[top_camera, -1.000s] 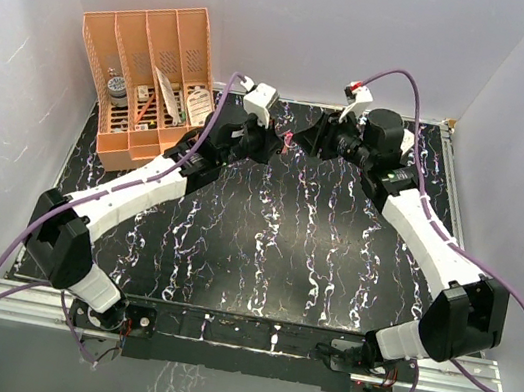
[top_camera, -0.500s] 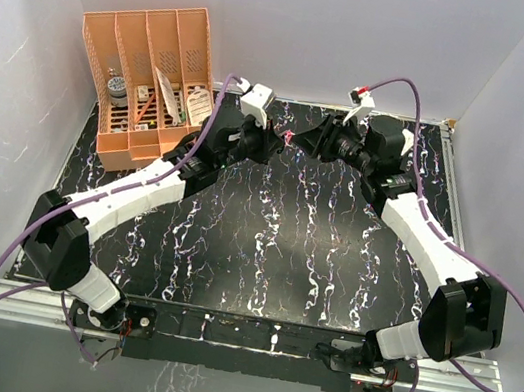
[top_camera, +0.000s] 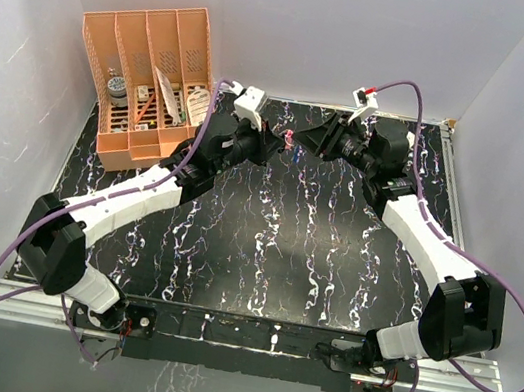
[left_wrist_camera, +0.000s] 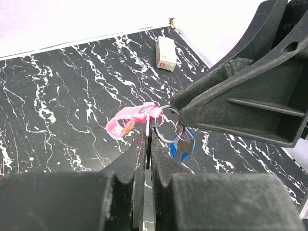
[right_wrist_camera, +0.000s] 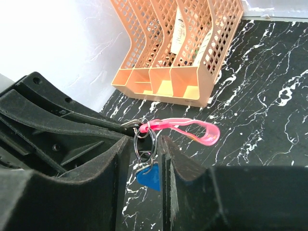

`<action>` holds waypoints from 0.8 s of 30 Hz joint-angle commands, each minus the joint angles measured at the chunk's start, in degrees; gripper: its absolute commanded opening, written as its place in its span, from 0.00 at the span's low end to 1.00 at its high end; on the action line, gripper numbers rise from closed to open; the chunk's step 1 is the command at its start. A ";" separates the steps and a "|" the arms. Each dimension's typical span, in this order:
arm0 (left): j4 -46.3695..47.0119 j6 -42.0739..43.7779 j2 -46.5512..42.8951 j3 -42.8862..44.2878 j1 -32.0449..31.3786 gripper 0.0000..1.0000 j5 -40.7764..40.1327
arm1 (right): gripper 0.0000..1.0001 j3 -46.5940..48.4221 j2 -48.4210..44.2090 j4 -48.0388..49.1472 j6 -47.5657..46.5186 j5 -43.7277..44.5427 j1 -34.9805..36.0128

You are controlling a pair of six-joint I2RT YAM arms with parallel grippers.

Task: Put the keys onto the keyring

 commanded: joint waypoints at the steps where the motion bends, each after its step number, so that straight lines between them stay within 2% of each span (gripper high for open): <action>1: 4.95 -0.72 -3.30 -0.58 0.00 0.00 1.13 | 0.27 -0.19 -0.53 5.55 1.60 -1.82 -0.27; 13: 8.34 -1.23 -4.14 -2.07 0.01 0.00 0.70 | 0.20 -1.58 -0.70 7.75 3.39 -2.56 -0.27; 20: 9.12 -1.01 -3.88 -2.52 -0.01 0.00 0.70 | 0.01 -2.04 -1.37 8.40 3.70 -2.27 -0.35; 24: 9.48 -0.43 -3.53 -2.79 -0.02 0.00 0.91 | 0.00 -2.00 -1.66 8.37 3.73 -2.14 -0.45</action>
